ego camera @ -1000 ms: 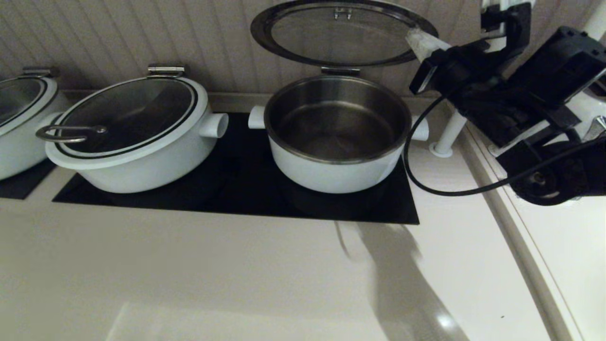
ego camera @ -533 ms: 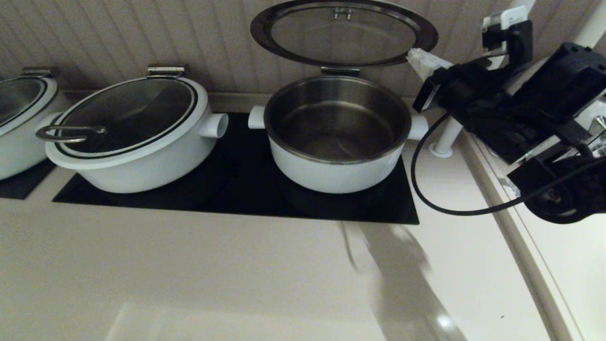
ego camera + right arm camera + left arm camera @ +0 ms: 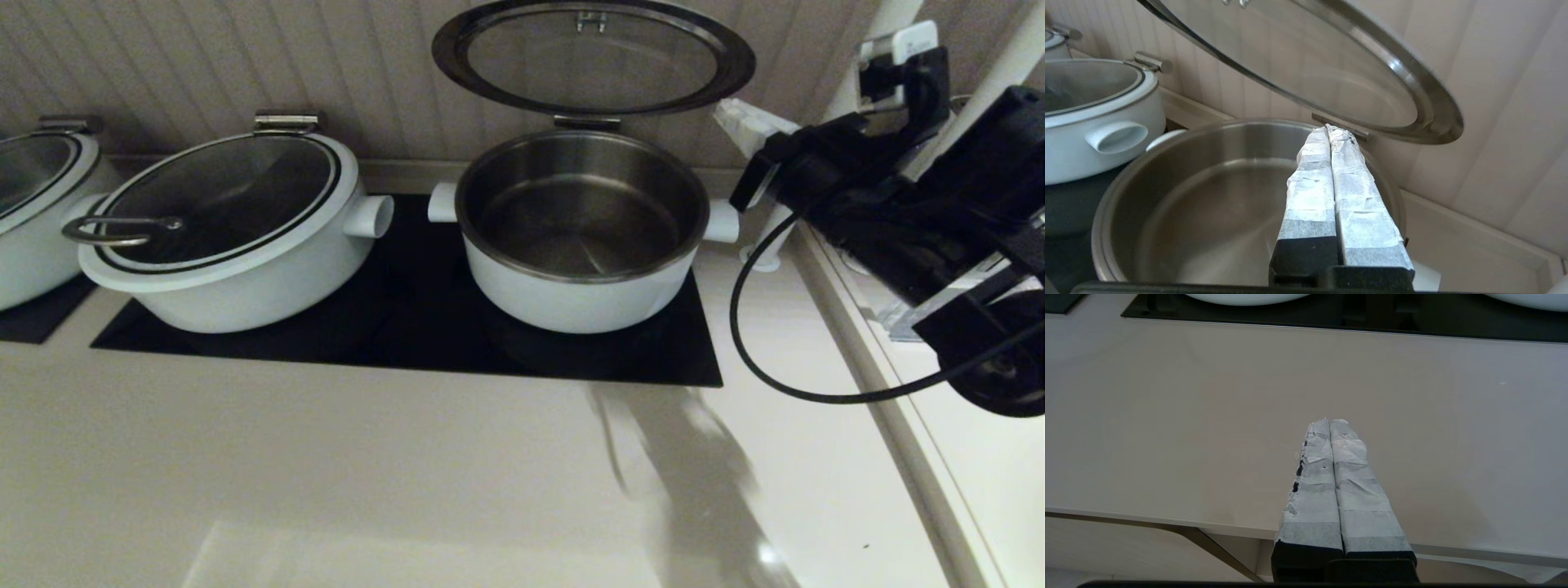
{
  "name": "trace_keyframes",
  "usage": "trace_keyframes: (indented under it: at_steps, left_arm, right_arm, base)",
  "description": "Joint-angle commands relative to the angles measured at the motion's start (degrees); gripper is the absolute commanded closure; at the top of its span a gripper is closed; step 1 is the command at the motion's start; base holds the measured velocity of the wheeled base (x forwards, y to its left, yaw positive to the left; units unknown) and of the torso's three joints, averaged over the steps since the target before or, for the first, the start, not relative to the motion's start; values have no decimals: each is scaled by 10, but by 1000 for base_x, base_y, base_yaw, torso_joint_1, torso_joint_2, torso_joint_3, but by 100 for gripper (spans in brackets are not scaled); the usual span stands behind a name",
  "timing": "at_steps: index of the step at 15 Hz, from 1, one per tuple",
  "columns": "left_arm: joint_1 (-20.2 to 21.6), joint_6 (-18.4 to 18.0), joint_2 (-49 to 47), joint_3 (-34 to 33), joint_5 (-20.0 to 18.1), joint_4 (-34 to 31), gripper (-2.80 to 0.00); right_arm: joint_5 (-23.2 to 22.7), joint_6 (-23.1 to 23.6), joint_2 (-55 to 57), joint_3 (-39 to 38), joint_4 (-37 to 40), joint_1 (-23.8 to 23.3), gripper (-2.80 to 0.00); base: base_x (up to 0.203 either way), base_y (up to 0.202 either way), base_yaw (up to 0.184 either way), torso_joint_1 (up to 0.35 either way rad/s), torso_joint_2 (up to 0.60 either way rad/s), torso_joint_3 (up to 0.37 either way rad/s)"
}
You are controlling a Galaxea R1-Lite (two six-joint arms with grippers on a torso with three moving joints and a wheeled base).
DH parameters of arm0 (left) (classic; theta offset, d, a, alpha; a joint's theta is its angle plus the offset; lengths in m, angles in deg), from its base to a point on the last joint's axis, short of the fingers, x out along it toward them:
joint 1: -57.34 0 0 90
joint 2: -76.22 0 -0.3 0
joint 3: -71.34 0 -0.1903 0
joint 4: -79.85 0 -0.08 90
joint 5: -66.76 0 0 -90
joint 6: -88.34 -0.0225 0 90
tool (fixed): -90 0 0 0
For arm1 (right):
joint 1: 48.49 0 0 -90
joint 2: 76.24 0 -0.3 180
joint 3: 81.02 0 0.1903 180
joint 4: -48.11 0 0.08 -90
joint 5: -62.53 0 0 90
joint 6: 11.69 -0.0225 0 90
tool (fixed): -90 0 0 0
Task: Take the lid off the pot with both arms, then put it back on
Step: Close the pot lid
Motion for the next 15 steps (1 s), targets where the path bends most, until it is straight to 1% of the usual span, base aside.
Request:
trace_keyframes:
  at_steps: [1,11,14,15]
  left_arm:
    - [0,0,0,0,0,0,0]
    - [0,0,0,0,0,0,0]
    - [0,0,0,0,0,0,0]
    - [0,0,0,0,0,0,0]
  right_arm:
    - [-2,1,-14,-1,-4,1,0]
    - [-4,-1,-69,-2,7,1,0]
    - [-20,-5,-73,4,4,0,0]
    - [-27,-15,-75,6,4,1,0]
  base:
    - [0,0,0,0,0,0]
    - [0,0,0,0,0,0]
    - [0,0,0,0,0,0]
    - [0,0,0,0,0,0]
